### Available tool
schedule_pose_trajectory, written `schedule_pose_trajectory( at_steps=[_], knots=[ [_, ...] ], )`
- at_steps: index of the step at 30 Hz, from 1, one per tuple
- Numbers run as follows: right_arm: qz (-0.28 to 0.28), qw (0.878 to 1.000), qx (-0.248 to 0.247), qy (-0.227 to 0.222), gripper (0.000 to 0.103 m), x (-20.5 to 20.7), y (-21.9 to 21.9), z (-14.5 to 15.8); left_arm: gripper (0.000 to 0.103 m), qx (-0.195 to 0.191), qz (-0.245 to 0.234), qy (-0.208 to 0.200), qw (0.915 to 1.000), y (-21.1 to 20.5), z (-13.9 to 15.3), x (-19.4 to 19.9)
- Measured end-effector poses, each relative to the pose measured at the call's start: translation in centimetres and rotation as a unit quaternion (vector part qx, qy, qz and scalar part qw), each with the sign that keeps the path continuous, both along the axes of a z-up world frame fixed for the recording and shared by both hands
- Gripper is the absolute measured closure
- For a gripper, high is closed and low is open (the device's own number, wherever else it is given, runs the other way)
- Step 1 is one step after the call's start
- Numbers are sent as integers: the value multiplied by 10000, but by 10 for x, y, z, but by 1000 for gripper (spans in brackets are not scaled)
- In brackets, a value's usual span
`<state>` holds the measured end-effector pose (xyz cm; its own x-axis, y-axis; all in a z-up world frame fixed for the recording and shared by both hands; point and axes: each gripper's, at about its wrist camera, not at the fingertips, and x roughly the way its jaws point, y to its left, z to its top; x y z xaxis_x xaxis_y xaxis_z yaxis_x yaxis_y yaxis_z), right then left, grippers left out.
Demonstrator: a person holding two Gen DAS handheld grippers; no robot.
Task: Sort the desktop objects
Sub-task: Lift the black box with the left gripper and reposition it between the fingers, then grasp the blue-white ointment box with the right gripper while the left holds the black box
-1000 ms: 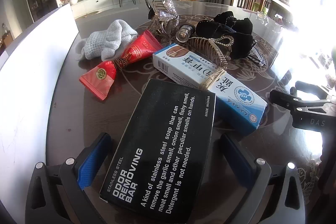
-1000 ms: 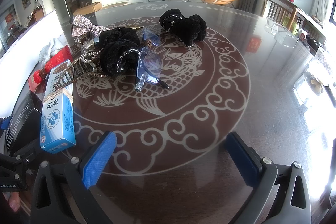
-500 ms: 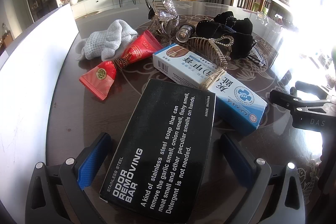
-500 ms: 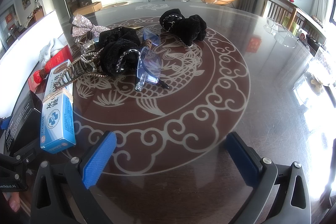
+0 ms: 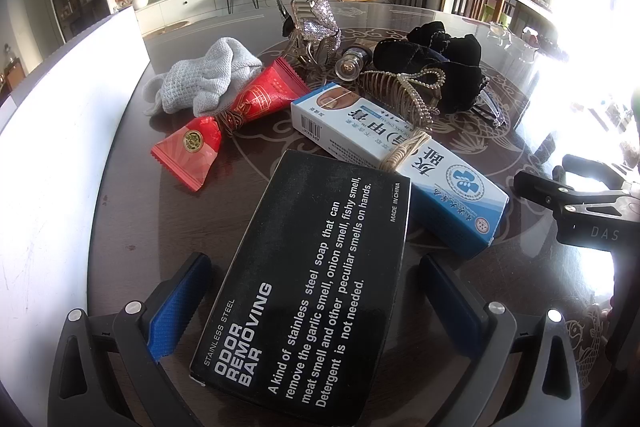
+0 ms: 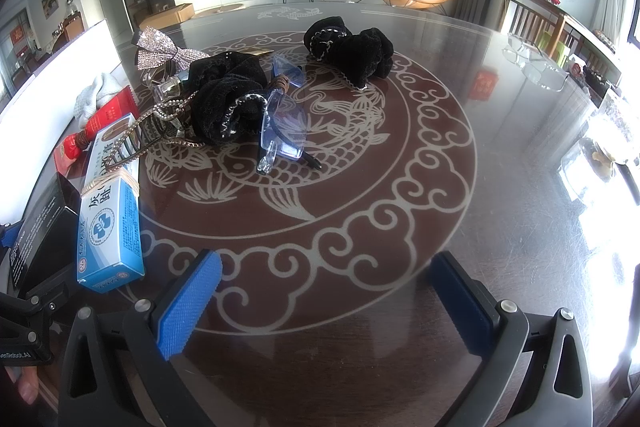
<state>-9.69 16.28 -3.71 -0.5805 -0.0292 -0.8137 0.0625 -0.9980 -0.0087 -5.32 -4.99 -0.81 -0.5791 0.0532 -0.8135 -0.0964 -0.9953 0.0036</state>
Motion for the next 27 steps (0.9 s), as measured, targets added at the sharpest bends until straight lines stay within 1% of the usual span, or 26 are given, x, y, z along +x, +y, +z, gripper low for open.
schedule_pose_trajectory(
  at_steps=[5,8,11,12,13,14,15,16,17,22,26,27],
  knots=[
    [0,10000,1,0,0,0,0,0,0,-6,12,0,10000,0,1,0],
    [0,10000,1,0,0,0,0,0,0,-7,-59,-14,10000,0,2,0],
    [0,10000,1,0,0,0,0,0,0,-34,-302,-310,9991,0,4,-7],
    [0,10000,1,1,0,0,0,0,0,-49,-330,-440,9985,-2,5,-11],
    [0,10000,1,1,0,0,0,0,0,-48,-300,-475,9984,-4,5,-13],
    [0,10000,1,1,0,0,0,0,8,-19,-229,-452,9987,-7,7,-15],
    [-1,10000,1,0,0,1,0,0,24,-10,-137,-377,9992,-11,10,-15],
    [0,10000,1,1,0,0,0,0,31,18,-140,-346,9993,-12,13,-16],
    [0,10000,1,1,0,0,0,0,45,62,-183,-315,9993,-13,15,-15],
    [0,10000,3,0,0,0,0,0,46,236,-127,-325,9991,-19,18,-7],
    [5,10000,-34,-5,0,-1,0,0,46,501,31,-364,9981,-28,18,9],
    [86,9999,-71,-104,0,-4,-1,2,46,543,31,-368,9978,-30,16,14]
  ],
)
